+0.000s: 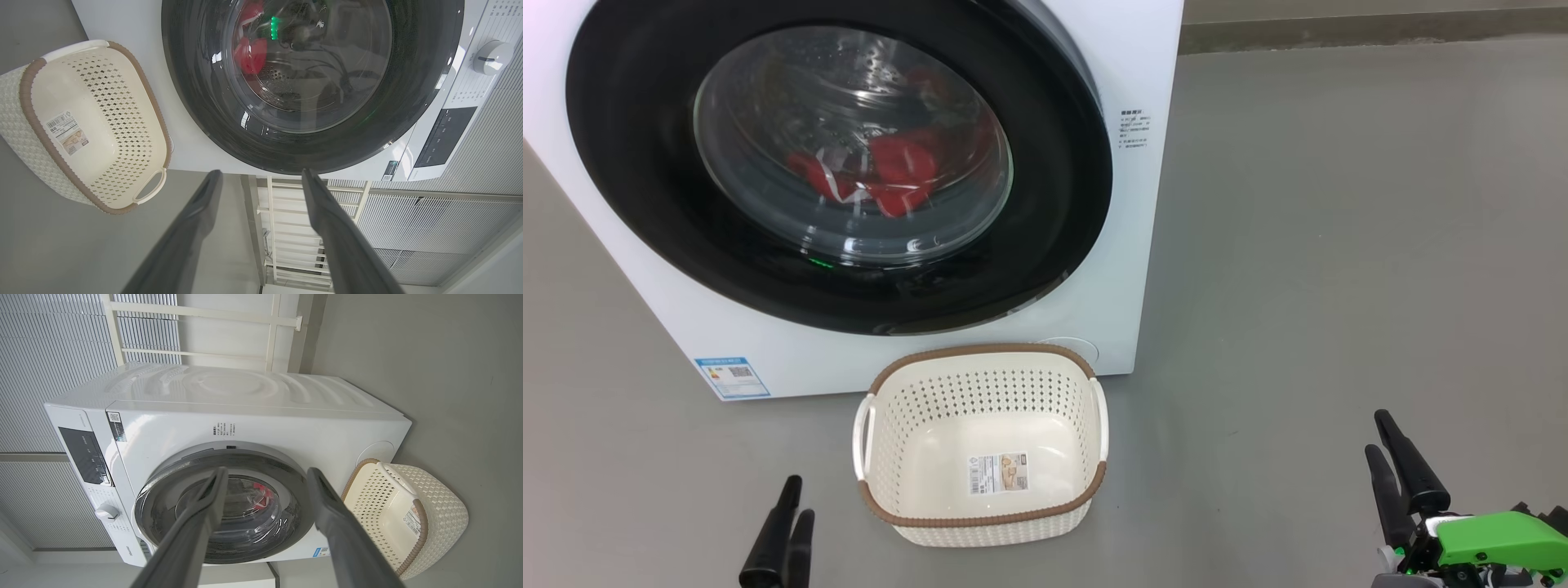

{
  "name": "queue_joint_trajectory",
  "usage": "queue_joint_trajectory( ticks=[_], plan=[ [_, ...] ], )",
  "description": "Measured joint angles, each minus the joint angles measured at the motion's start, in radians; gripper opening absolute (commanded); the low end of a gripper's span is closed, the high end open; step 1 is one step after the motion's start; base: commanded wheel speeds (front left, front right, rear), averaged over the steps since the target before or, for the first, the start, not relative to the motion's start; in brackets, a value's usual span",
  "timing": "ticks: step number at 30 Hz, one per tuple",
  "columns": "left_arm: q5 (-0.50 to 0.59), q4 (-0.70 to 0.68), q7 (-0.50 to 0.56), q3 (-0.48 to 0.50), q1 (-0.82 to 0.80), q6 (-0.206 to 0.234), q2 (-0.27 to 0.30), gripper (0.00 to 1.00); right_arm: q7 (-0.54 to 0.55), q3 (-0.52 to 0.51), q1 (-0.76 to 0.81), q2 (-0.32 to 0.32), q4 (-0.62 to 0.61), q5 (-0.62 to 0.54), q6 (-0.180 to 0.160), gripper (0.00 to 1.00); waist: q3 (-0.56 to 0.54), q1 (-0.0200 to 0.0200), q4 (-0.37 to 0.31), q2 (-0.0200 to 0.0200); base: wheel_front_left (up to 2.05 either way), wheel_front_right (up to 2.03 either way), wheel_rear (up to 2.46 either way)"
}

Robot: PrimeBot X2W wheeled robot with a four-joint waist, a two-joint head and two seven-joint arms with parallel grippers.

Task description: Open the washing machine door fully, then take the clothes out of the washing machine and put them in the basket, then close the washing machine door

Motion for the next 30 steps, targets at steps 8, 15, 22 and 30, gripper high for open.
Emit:
queue_joint_trajectory(
  ticks=[8,15,22,30],
  plan=[
    [0.010,-0.015,-0.026,-0.011,0.000,0.000,0.000,1.00,-0.025,0.008,-0.001,-0.006,-0.006,-0.021,0.000,1.00,0.002,-0.0005,0.000,0.0000,0.00,0.00,0.00],
    [0.066,-0.033,-0.044,-0.023,-0.002,0.000,0.001,1.00,-0.044,0.021,-0.002,-0.019,-0.007,-0.075,0.000,1.00,0.002,-0.0006,0.000,0.0000,0.00,0.00,0.00],
    [0.179,-0.061,-0.065,-0.030,-0.005,0.000,0.001,1.00,-0.071,0.027,-0.004,-0.024,-0.017,-0.188,0.000,1.00,0.001,-0.0006,0.001,0.0000,0.00,0.00,0.00],
    [0.327,-0.090,-0.089,-0.035,-0.006,0.000,0.002,1.00,-0.088,0.038,-0.005,-0.029,-0.032,-0.320,0.000,1.00,-0.002,-0.0006,0.002,0.0000,0.00,0.00,0.00]
  ],
)
